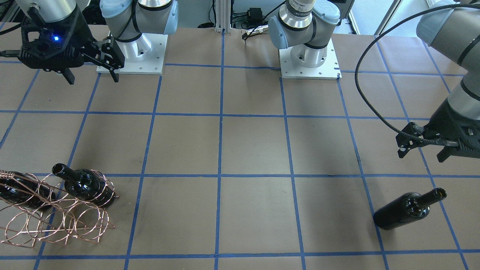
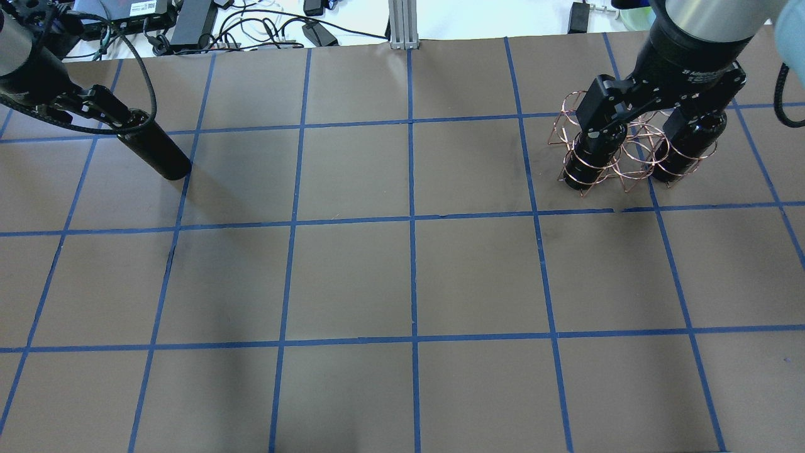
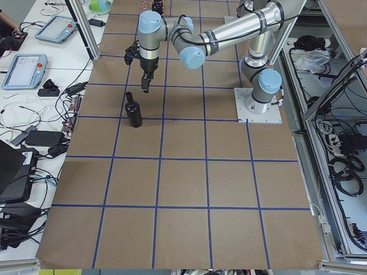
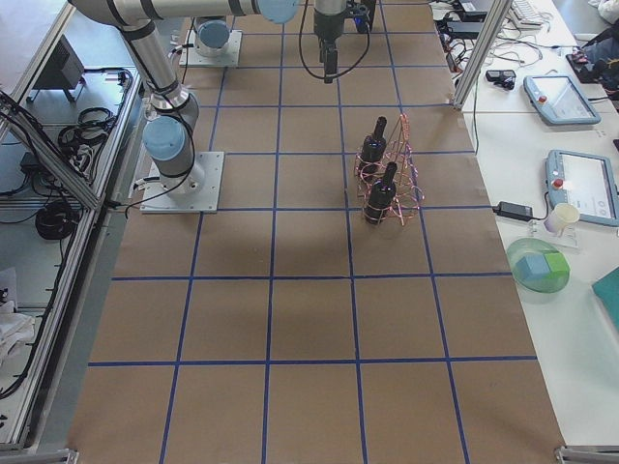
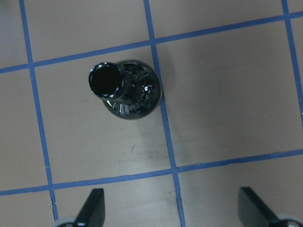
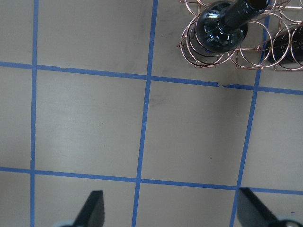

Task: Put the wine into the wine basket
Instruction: 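Close the left gripper on the bottle neck and lift it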

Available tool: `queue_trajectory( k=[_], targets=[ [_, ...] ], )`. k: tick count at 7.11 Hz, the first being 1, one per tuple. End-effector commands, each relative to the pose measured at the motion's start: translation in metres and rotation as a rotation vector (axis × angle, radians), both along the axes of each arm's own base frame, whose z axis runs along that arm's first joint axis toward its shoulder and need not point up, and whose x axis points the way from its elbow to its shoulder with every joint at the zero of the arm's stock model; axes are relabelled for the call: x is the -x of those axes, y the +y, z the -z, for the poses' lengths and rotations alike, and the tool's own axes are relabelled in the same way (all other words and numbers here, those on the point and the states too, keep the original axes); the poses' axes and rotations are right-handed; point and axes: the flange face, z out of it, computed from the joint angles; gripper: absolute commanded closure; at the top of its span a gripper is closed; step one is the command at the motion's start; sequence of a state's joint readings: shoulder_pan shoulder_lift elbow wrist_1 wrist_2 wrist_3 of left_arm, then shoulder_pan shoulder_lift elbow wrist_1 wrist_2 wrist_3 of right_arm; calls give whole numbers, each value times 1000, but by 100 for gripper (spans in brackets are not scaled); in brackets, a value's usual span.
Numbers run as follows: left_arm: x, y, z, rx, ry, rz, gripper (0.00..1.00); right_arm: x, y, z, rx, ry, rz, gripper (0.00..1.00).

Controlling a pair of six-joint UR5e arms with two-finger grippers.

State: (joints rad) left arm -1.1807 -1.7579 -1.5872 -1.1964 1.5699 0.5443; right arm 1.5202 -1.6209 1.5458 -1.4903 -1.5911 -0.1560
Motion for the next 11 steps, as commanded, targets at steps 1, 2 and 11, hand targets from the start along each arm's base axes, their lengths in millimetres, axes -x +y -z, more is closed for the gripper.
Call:
queue_trajectory(
  k=[1,2,11],
  targets=[
    [-21,-17,15,57,15,-10,0,0,0,0,-2,1,1,0],
    [-21,-25,19,98,55,-10,0,0,0,1,-2,1,0,0],
    [-44,-54,34,170,107,-59,3,0,0,6,-12,1,0,0]
  ],
)
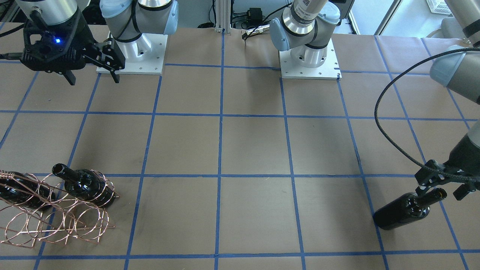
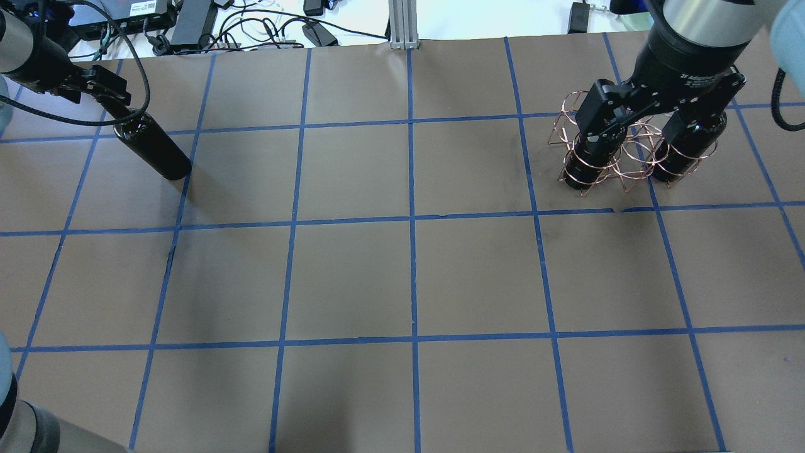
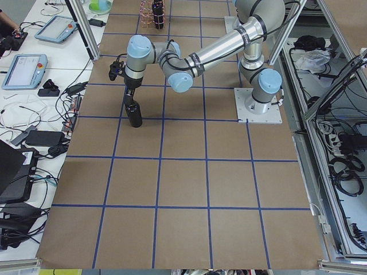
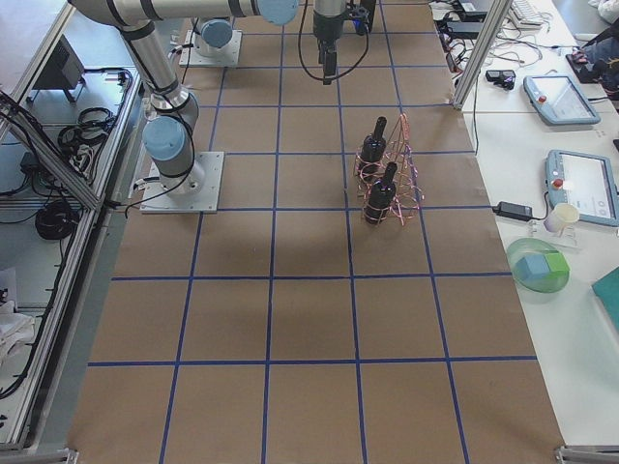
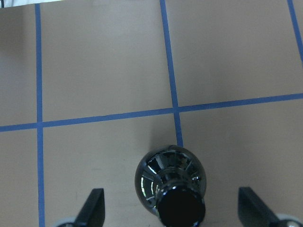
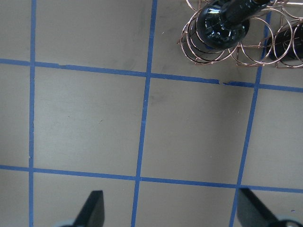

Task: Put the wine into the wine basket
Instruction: 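Close the left gripper on the bottle neck and lift it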

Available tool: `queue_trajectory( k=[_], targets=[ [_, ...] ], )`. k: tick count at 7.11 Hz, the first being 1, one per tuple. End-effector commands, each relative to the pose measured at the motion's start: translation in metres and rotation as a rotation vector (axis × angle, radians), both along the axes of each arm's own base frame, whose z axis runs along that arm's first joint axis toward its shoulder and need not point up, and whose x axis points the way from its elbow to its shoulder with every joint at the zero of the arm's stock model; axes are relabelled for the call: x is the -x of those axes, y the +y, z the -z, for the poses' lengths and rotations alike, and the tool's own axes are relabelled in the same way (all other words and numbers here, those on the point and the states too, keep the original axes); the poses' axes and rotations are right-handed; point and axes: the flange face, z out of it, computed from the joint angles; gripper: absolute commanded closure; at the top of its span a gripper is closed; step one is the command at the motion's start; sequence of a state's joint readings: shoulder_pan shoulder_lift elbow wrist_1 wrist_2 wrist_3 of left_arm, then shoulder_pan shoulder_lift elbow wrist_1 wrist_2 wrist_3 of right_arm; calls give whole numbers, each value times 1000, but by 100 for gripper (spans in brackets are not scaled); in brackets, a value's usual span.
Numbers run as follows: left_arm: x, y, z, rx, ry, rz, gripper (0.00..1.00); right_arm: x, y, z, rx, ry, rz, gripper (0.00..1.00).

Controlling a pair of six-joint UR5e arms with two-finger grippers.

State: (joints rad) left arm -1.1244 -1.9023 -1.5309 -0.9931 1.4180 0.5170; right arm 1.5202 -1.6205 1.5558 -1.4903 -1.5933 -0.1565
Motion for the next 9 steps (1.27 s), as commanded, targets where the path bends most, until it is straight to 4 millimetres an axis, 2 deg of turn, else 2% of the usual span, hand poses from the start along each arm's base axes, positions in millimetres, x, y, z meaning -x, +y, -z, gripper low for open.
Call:
queue_trajectory(
  k=[1,2,4,7,9],
  targets=[
    [0,-1,2,3,9,3,6,0,0,0,1,-1,0,0],
    [0,-2,5,-1,10,4,7,0,0,0,1,-1,0,0],
    [-1,-4,7,5,9,1,31,-1,1,0,-3,0,0,0],
    [-2,-8,9,27,1,2,41,0,0,1,-1,-1,0,0],
    [-2,-8,9,27,5,-4,54,0,0,0,1,-3,2,0]
  ],
)
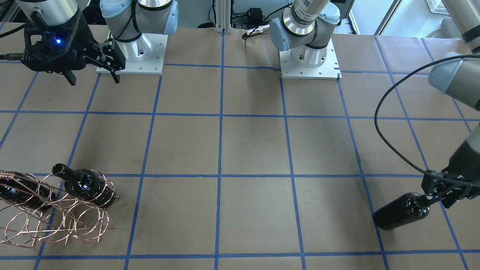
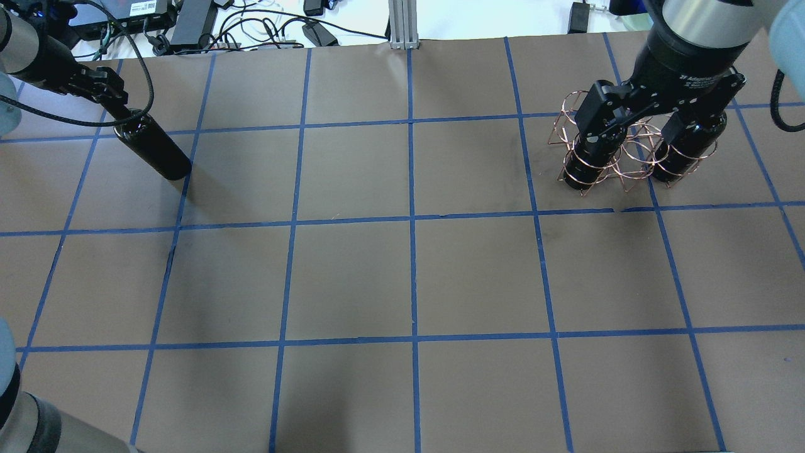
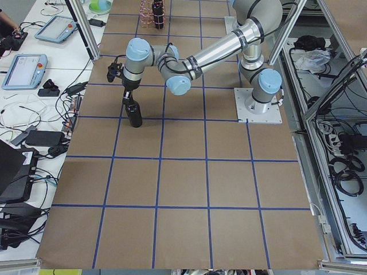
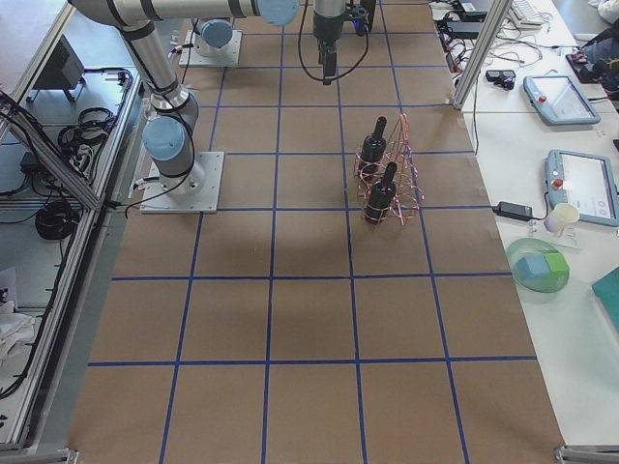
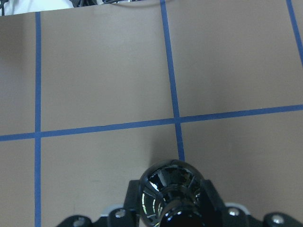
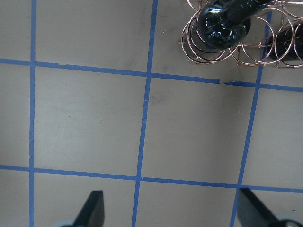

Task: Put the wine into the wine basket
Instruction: 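Close the left gripper on the bottle neck and lift it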

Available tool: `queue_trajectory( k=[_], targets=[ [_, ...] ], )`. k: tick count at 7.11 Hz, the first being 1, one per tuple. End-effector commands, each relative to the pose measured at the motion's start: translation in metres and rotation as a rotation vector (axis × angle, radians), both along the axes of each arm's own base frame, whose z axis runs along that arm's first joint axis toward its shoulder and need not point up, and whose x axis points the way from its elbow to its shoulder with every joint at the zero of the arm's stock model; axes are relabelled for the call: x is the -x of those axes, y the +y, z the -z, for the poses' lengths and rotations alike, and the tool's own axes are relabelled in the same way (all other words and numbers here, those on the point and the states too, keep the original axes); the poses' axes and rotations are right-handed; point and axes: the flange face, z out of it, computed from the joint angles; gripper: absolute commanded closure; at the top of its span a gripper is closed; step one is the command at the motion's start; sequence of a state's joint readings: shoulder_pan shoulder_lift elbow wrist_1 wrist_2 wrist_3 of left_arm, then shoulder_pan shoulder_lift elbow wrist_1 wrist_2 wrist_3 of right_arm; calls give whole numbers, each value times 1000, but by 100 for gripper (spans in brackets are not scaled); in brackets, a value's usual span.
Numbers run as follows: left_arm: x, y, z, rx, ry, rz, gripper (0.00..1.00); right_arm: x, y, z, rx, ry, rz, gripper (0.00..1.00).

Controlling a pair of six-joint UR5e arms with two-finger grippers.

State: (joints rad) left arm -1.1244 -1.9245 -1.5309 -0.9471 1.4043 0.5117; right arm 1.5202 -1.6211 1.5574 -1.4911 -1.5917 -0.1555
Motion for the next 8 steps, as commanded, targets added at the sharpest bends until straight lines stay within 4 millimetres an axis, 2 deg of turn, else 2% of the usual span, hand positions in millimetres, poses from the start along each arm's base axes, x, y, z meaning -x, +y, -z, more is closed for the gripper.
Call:
queue_trajectory(
  k=[1,4,5,6,8],
  targets=[
    [0,0,0,1,4,-4,59,0,0,0,1,1,-1,0],
    [5,1,-5,7,13,-23,79,0,-1,0,1,1,-1,0],
    [23,4,-19,13,22,-59,86,0,0,0,2,1,-1,0],
    [63,8,-40,21,39,-79,86,0,0,0,1,1,-1,0],
    [146,35,-66,-5,66,-90,89,1,-1,0,1,1,1,0]
  ],
)
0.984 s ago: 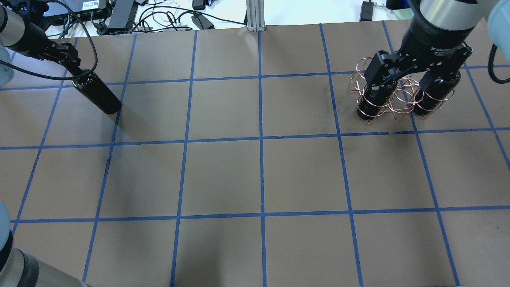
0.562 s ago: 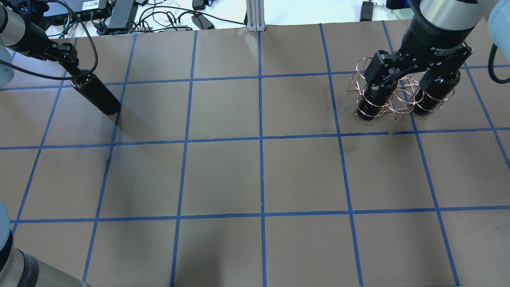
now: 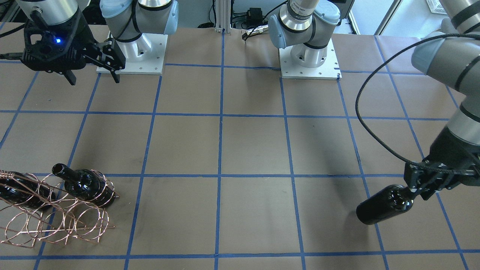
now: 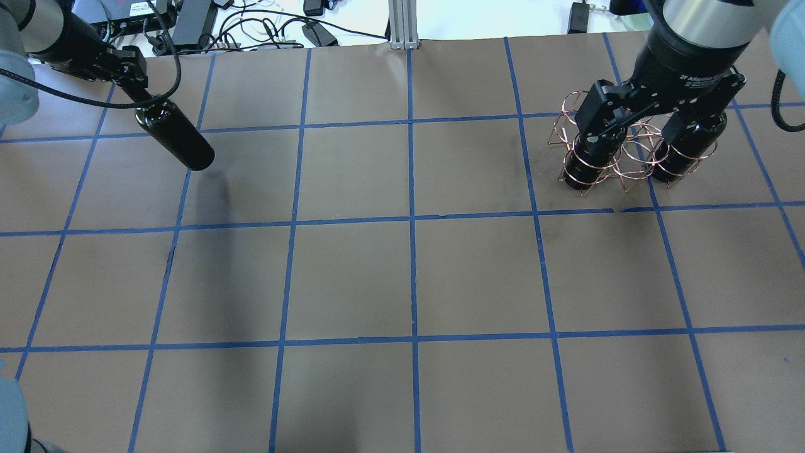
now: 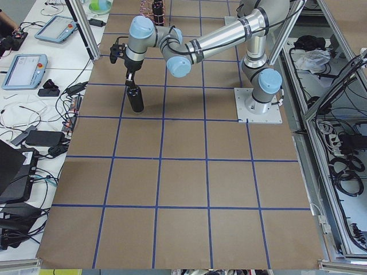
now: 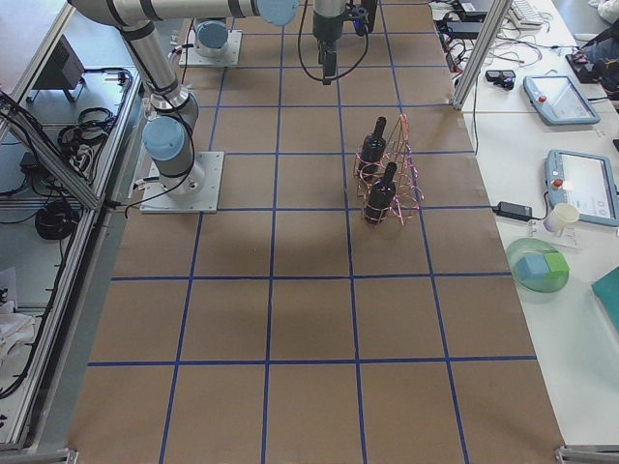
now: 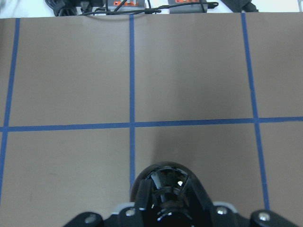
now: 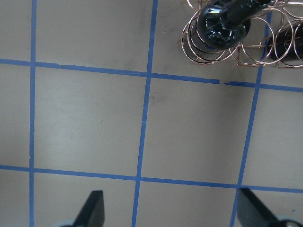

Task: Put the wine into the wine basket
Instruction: 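Carry the bottle with the left gripper to the table center, set upright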

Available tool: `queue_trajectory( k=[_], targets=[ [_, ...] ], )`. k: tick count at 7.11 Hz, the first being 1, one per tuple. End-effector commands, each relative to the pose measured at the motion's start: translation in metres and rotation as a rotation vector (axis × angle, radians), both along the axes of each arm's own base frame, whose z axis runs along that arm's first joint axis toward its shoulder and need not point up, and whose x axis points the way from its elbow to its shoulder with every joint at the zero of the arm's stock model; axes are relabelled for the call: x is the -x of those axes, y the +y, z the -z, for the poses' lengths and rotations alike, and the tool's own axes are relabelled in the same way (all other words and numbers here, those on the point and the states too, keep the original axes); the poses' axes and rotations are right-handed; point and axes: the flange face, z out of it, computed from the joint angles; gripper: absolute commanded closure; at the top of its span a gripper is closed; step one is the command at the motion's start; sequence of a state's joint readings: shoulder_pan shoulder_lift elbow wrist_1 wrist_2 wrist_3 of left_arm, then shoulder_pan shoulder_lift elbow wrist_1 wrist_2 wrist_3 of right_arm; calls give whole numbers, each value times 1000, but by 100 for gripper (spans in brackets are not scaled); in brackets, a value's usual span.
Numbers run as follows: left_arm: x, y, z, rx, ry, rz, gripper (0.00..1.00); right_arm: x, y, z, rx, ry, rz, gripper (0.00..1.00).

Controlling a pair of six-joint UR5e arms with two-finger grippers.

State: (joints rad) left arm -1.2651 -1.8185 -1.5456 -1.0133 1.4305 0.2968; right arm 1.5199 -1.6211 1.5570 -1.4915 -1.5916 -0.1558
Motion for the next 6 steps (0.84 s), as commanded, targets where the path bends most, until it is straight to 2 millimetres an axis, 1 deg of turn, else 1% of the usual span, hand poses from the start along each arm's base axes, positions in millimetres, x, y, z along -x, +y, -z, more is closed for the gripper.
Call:
queue_trajectory(
  k=[1,2,3,4,5,6],
  targets=[
    [99,41,-10,-33,47,-1,91,0,0,0,1,-1,-1,0],
    [160,74,-8,-40,10,63,94,0,0,0,0,1,-1,0],
    [215,97,-5,-53,-45,93,94,0,0,0,0,-1,1,0],
    [270,120,-6,-47,-45,90,94,0,0,0,0,1,-1,0],
    [300,132,-6,-7,-45,91,94,0,0,0,0,1,-1,0],
    [320,150,17,-36,-46,23,94,0,0,0,1,1,-1,0]
  ],
)
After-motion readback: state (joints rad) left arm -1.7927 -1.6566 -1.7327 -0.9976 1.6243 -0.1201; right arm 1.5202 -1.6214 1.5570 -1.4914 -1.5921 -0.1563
